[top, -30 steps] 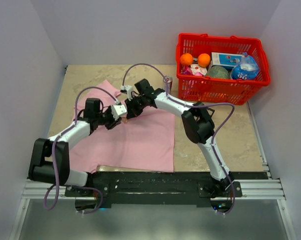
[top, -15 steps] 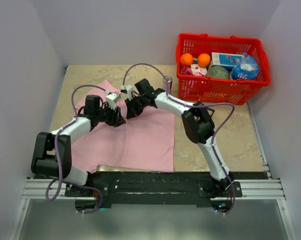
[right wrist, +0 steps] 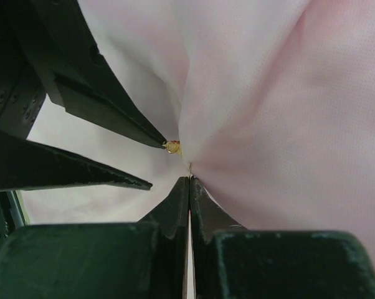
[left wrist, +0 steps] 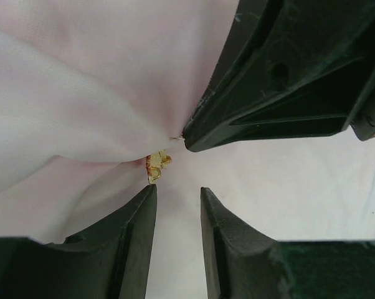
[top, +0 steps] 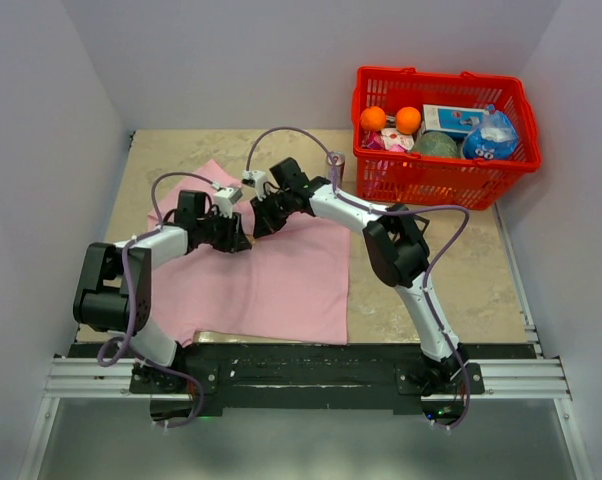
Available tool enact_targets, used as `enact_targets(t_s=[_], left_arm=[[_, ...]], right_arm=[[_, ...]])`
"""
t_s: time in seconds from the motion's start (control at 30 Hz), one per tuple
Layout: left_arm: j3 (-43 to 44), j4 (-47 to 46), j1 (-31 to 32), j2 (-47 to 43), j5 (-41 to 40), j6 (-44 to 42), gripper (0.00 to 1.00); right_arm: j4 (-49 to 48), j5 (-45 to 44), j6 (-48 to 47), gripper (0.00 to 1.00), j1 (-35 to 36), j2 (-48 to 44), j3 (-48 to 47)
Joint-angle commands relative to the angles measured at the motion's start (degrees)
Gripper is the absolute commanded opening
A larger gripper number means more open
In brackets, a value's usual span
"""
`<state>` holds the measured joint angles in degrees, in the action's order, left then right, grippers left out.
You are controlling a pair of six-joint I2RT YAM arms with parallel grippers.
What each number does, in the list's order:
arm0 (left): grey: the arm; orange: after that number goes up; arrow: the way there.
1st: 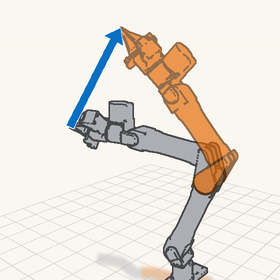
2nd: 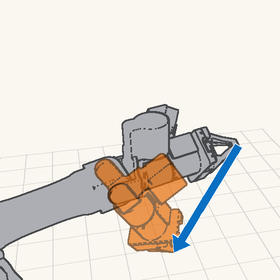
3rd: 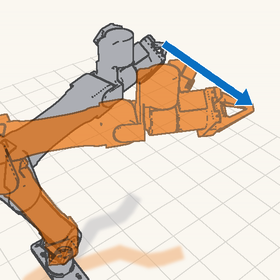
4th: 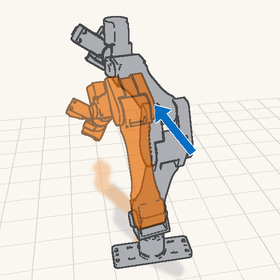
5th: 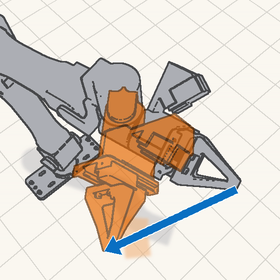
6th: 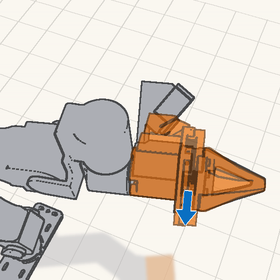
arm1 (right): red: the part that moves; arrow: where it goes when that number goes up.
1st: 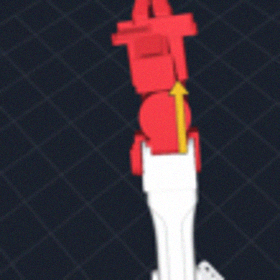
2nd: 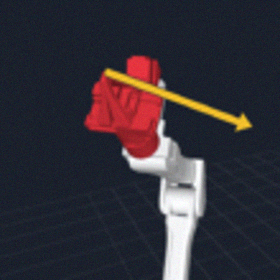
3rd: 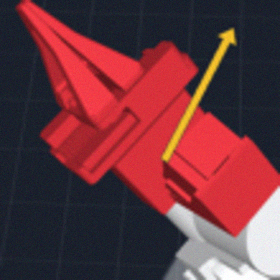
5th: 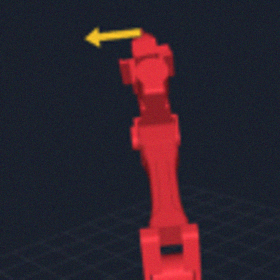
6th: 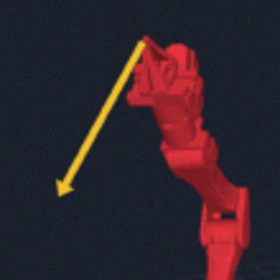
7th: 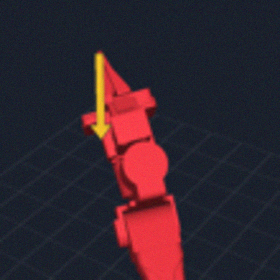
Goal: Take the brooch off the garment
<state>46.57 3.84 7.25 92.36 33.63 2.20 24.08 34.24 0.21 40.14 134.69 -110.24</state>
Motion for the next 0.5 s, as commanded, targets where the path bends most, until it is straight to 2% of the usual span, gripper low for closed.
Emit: enact_targets(t_s=[0.0,0.2,0.37,0.47], left_arm=[[3.18,-2.52,-0.04,2.82,-1.01,1.14,0.36],[3.53,-5.68,-0.04,4.41,0.48,2.37,0.35],[5.63,-4.37,-0.13,5.38,-5.41,2.73,0.37],[5.64,-4.62,-0.3,5.47,-4.19,2.11,0.36]], right_arm=[[-1.49,1.45,1.02,0.0,-0.06,-1.36,0.02],[-1.4,1.36,1.02,0.0,-0.15,-1.19,-0.07],[-1.31,1.09,0.85,0.0,-0.06,-1.1,-0.24],[-1.22,0.92,0.85,0.0,-0.15,-0.92,-0.33]])
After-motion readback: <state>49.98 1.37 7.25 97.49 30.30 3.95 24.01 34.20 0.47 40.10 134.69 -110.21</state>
